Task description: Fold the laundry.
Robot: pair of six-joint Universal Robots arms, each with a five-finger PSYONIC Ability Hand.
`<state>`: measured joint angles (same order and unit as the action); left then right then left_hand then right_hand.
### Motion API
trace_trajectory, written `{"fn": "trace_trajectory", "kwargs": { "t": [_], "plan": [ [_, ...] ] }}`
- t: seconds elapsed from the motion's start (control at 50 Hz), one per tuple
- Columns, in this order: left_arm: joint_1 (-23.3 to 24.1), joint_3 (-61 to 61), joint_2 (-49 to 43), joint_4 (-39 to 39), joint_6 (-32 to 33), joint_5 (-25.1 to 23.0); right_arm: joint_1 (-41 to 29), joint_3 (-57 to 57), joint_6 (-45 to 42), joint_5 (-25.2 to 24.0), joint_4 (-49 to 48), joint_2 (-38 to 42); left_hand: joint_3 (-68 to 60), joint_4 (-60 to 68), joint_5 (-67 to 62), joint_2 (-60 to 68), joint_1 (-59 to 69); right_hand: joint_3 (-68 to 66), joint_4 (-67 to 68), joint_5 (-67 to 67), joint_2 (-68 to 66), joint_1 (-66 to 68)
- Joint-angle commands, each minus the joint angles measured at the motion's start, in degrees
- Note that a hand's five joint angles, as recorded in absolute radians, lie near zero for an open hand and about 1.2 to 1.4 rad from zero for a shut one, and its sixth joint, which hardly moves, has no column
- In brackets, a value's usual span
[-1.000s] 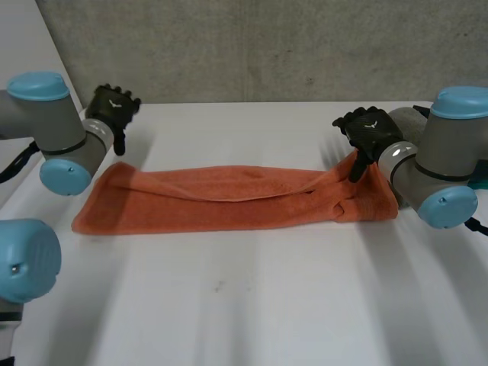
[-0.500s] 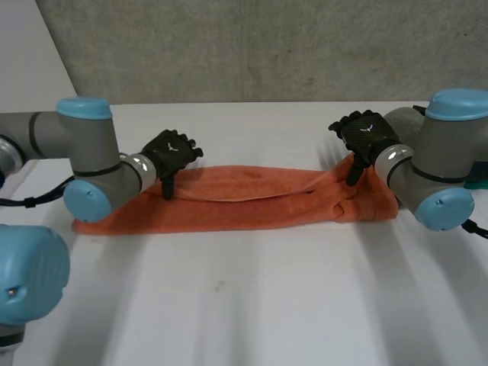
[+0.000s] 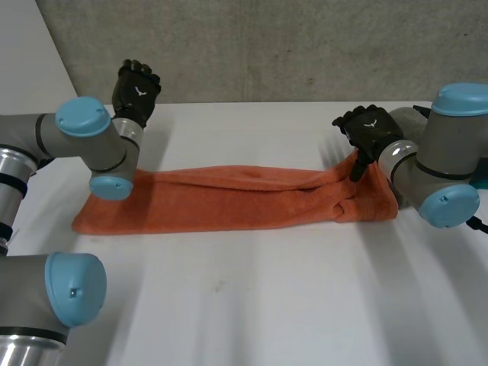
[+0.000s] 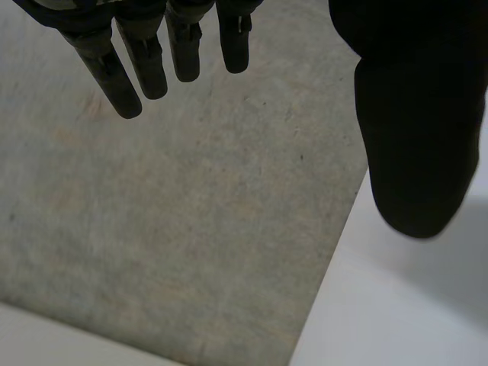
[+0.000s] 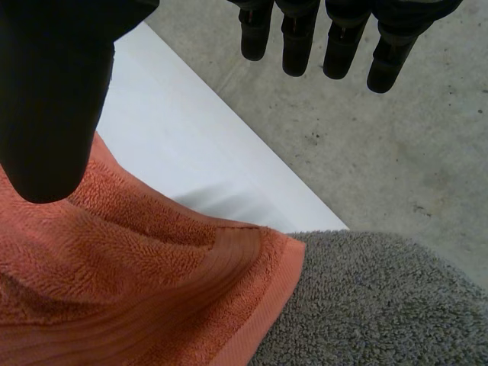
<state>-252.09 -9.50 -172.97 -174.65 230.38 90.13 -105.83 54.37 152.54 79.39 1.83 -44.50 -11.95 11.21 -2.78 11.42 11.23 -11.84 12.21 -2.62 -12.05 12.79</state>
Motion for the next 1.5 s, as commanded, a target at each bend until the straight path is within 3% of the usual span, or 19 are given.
{"fn": "trace_trajectory", "kwargs": {
  "t": [0.02,0.12,0.2,0.32,0.4,0.52,0.7,0.8,0.9,0.98,1.16,1.3,1.44,1.5],
  "plan": [
    [0.89,20.73,11.42,2.40,-6.52,-5.40,-1.13,0.30,0.83,-0.29,0.46,-0.59,1.91,-1.16,2.74,-1.37,-1.18,1.84,-2.21,2.62,2.05,-2.79],
    [1.25,38.29,21.16,-10.24,-6.52,-4.62,-2.27,-0.13,1.01,-1.33,2.56,-0.76,1.95,-1.21,2.78,-1.42,-1.23,1.84,-2.21,2.62,2.05,-2.79],
    [1.51,46.13,26.35,-15.10,-6.52,-4.35,-3.41,-3.11,2.49,-4.06,5.10,-0.06,1.95,-1.21,2.78,-1.42,-1.23,1.84,-2.21,2.62,2.05,-2.79],
    [1.16,55.02,34.18,-10.90,-9.77,-4.70,-5.52,-13.04,11.98,-5.56,8.89,5.64,1.95,-1.21,2.78,-1.42,-1.23,1.84,-2.21,2.62,2.05,-2.79],
    [0.72,60.03,39.37,-7.56,-15.65,-6.19,-6.93,-22.27,17.00,-5.21,11.70,12.58,1.95,-1.21,2.78,-1.42,-1.23,1.84,-2.21,2.62,2.05,-2.79],
    [-0.60,67.14,46.13,-5.70,-24.79,-10.05,-8.33,-34.92,16.04,-0.92,13.73,22.77,1.95,-1.21,2.78,-1.42,-1.23,1.84,-2.21,2.62,2.05,-2.79],
    [-2.27,71.99,50.45,-5.70,-29.02,-12.44,-9.04,-38.98,10.42,1.91,12.06,28.94,1.95,-1.21,2.78,-1.42,-1.23,1.84,-2.21,2.62,2.05,-2.79],
    [-2.45,72.79,50.72,-5.70,-29.02,-12.44,-9.13,-41.53,9.88,5.68,1.27,32.19,1.95,-1.21,2.78,-1.42,-1.23,1.84,-2.21,2.62,2.05,-2.79],
    [-2.36,73.05,51.07,-5.35,-29.11,-11.82,-8.86,-43.03,8.40,16.39,-22.94,33.87,1.95,-1.21,2.78,-1.42,-1.23,1.84,-2.21,2.62,2.05,-2.79],
    [-2.53,73.40,51.77,-5.26,-29.46,-11.30,-8.60,-40.41,5.94,16.07,-31.44,32.65,1.95,-1.21,2.78,-1.42,-1.23,1.84,-2.21,2.62,2.05,-2.79],
    [-2.80,75.07,53.00,-5.53,-29.73,-11.03,-6.58,-29.59,11.29,12.20,-20.13,21.92,1.95,-1.21,2.78,-1.42,-1.23,1.84,-2.21,2.62,2.05,-2.79],
    [-2.62,75.16,52.91,-5.18,-29.99,-11.03,-5.17,-21.94,12.17,2.97,-1.33,11.12,1.95,-1.21,2.78,-1.42,-1.23,1.84,-2.21,2.62,2.05,-2.79],
    [-3.24,76.91,54.50,-4.65,-29.90,-11.12,-2.19,-13.33,11.12,3.05,14.24,-0.14,1.95,-1.21,2.78,-1.42,-1.23,1.84,-2.21,2.62,2.05,-2.79],
    [-3.59,77.88,55.55,-4.65,-30.08,-11.38,-0.44,-8.25,9.54,3.05,19.42,-3.91,1.95,-1.21,2.78,-1.42,-1.23,-7.35,6.98,-6.57,-7.14,6.40]
  ]
}}
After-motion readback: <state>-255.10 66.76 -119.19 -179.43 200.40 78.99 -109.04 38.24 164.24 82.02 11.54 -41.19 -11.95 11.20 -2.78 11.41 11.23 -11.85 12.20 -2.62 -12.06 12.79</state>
